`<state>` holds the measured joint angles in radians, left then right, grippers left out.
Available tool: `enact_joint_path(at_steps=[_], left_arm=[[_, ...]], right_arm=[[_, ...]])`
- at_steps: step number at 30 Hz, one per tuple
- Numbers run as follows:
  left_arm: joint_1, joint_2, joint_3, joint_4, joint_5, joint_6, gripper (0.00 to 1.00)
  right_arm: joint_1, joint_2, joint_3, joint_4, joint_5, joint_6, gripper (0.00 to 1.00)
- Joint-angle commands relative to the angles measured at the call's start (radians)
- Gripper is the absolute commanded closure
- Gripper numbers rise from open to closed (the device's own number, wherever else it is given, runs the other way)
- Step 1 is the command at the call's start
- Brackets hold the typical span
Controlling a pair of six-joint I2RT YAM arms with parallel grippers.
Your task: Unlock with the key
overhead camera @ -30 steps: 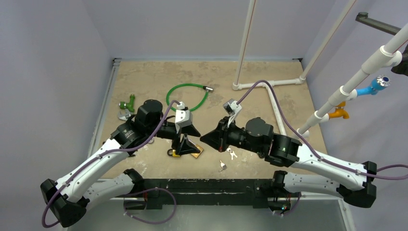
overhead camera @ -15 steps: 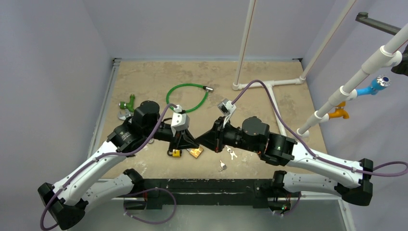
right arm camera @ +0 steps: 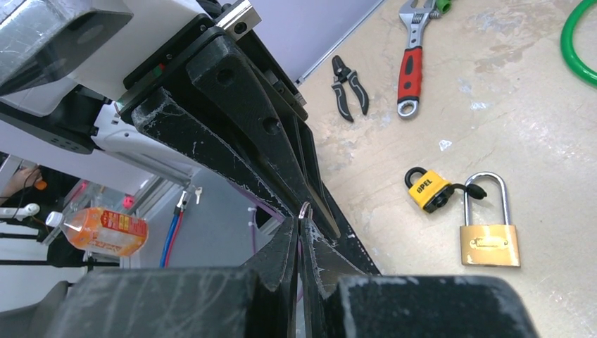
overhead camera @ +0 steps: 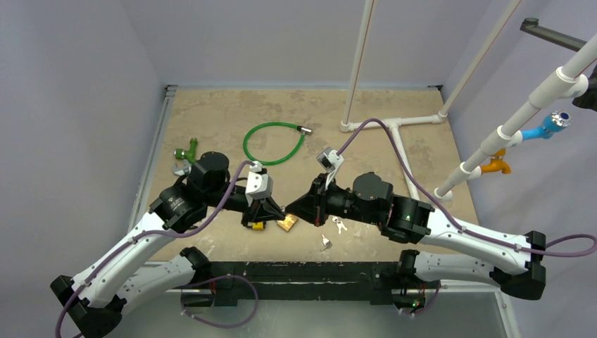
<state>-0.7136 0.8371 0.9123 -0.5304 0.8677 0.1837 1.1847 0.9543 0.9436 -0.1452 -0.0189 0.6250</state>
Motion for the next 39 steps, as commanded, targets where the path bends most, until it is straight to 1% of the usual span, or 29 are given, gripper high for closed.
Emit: enact_joint_path(at_steps=[1,4,5,6,8,9,13,16,21,24,25,26,27,28,32,36,39], left_arm=[[0.004,-0.024,0.036,-0.034,-0.018,0.038,0.95],[0.006,-0.025,0.054,-0.04,-0.033,0.032,1.0],[0.005,-0.024,0.063,-0.049,-0.028,0.033,1.0],[0.006,-0.022,0.074,-0.061,-0.017,0.035,1.0],[0.005,-0.019,0.094,-0.09,0.0,0.035,1.0],[0.006,-0.018,0.1,-0.101,0.009,0.035,1.0],[0.006,-0.018,0.109,-0.11,0.04,0.021,1.0],[0.006,-0.018,0.117,-0.117,0.061,0.016,1.0],[0.006,-0.012,0.136,-0.134,0.065,0.024,1.0],[0.006,-0.012,0.144,-0.141,0.071,0.024,1.0],[0.006,-0.011,0.145,-0.141,0.071,0.023,1.0],[0.006,-0.01,0.147,-0.142,0.072,0.021,1.0],[0.006,-0.009,0.149,-0.143,0.072,0.023,1.0],[0.006,-0.01,0.151,-0.146,0.07,0.025,1.0],[0.006,-0.01,0.163,-0.167,0.076,0.035,1.0],[0.008,-0.015,0.184,-0.209,0.084,0.046,0.85],[0.008,-0.016,0.199,-0.253,0.123,0.058,0.66]], right_arm=[[0.006,-0.018,0.032,0.041,-0.014,-0.014,1.0],[0.009,0.002,0.034,0.032,-0.048,-0.016,1.0],[0.01,0.007,0.032,0.02,-0.055,-0.021,0.97],[0.011,0.009,0.027,0.011,-0.061,-0.025,0.78],[0.01,-0.003,0.015,0.005,-0.064,-0.04,0.55],[0.011,-0.014,0.009,0.01,-0.063,-0.052,0.5],[0.01,-0.043,0.0,0.058,-0.053,-0.098,0.45],[0.01,-0.008,0.033,0.045,-0.072,-0.138,0.48],[0.01,0.058,0.06,0.071,-0.128,-0.161,0.64],[0.01,0.068,0.052,0.088,-0.14,-0.162,0.7],[0.01,0.068,0.047,0.099,-0.147,-0.16,0.75],[0.01,0.069,0.047,0.105,-0.152,-0.16,0.83],[0.01,0.071,0.05,0.098,-0.151,-0.16,0.96],[0.01,0.072,0.054,0.088,-0.143,-0.159,1.0],[0.01,0.042,0.031,0.104,-0.12,-0.15,1.0],[0.01,-0.014,-0.009,0.108,-0.092,-0.13,1.0],[0.011,-0.054,-0.049,0.126,-0.083,-0.106,1.0]])
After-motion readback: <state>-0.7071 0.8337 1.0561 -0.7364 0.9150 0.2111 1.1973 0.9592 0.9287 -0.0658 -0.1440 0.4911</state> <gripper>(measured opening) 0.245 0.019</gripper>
